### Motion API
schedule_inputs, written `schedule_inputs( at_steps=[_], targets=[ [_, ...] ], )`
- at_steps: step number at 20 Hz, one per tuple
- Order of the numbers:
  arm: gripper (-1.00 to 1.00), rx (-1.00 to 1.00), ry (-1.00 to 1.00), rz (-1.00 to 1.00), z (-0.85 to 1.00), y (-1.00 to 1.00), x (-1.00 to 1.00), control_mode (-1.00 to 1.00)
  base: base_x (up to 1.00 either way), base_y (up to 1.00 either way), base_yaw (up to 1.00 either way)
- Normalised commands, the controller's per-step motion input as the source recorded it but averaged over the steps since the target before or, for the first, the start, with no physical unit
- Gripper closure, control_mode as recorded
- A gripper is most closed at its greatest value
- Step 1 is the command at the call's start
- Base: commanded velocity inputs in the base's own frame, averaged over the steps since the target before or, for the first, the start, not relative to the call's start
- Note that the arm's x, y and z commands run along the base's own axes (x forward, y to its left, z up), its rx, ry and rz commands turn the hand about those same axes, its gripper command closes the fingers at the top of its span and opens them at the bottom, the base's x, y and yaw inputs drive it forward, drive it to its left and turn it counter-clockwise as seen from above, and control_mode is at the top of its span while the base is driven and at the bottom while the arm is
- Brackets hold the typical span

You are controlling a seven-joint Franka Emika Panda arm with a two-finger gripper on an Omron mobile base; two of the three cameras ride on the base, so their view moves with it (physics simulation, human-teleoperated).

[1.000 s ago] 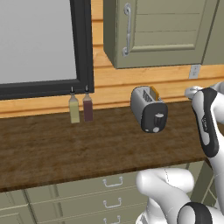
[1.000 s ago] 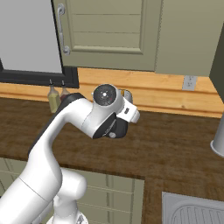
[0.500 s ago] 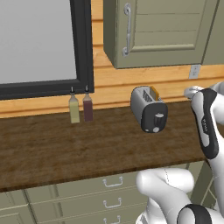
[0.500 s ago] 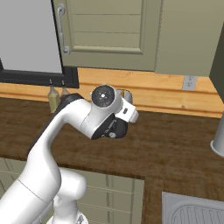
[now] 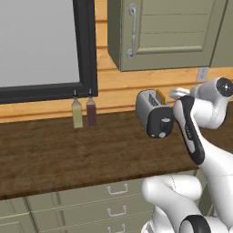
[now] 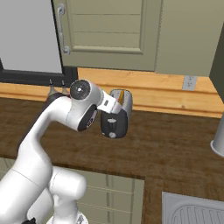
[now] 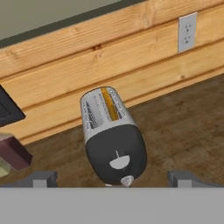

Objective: Start the toaster. Once the lever pops up, take the bread to the plate on the dining counter.

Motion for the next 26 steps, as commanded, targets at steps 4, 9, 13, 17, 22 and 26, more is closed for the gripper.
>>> schedule_inputs(
  at_steps=[4, 9, 13, 17, 22, 26],
  targets=[
    [-1.00, -0.09, 0.10, 0.15, 0.00, -0.06, 0.40, -1.00, 0.00, 0.00, 0.00],
    [-1.00, -0.08, 0.14, 0.12, -0.06, -0.34, 0.40, -1.00, 0.00, 0.00, 0.00],
    [-1.00, 0.00, 0.00, 0.00, -0.03, 0.00, 0.05, -1.00, 0.00, 0.00, 0.00],
    [-1.00, 0.00, 0.00, 0.00, -0.23, 0.00, 0.22, -1.00, 0.00, 0.00, 0.00],
    [-1.00, 0.00, 0.04, 0.00, -0.32, 0.00, 0.34, -1.00, 0.00, 0.00, 0.00],
    [-1.00, 0.00, 0.00, 0.00, -0.13, 0.04, 0.37, -1.00, 0.00, 0.00, 0.00]
  ],
)
